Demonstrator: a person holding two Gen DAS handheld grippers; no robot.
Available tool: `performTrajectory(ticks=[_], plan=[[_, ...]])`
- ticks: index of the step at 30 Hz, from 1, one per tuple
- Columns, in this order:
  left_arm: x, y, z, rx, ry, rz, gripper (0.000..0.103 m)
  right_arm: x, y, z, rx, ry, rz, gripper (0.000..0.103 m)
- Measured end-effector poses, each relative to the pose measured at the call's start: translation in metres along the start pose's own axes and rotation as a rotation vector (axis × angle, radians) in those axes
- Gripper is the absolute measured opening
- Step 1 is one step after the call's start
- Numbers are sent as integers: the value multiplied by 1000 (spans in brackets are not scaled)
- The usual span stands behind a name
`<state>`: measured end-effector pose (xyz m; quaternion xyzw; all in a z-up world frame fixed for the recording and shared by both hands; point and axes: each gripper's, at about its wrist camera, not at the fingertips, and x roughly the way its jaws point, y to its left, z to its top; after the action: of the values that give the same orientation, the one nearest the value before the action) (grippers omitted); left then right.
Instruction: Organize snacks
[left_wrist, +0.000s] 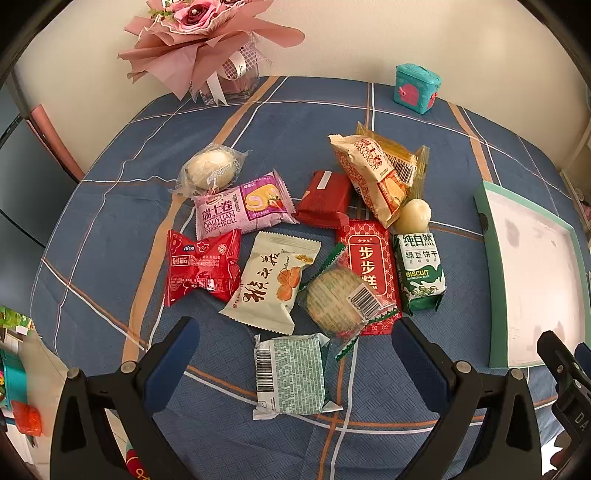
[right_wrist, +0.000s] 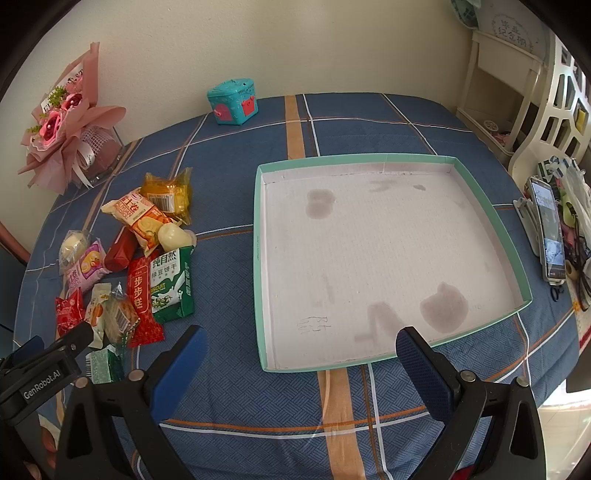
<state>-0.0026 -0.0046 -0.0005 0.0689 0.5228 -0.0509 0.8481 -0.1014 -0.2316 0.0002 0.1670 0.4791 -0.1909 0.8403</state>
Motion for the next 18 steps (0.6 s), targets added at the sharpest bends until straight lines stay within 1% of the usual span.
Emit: performTrajectory(ticks=[12,14,16,18], plan=[[0,1,0,-2,-6,-6,103,-1,7,3,-1,-2,2,103],[1,6,0,-23,1,-5,103,-1,12,3,-12,-11,16,103],[4,19,1,-75,20,23,103,-2,20,3,-34,-20,43,103],[7,33,2,-119,44,33,103,-1,34,3,-60,-20,95,103]])
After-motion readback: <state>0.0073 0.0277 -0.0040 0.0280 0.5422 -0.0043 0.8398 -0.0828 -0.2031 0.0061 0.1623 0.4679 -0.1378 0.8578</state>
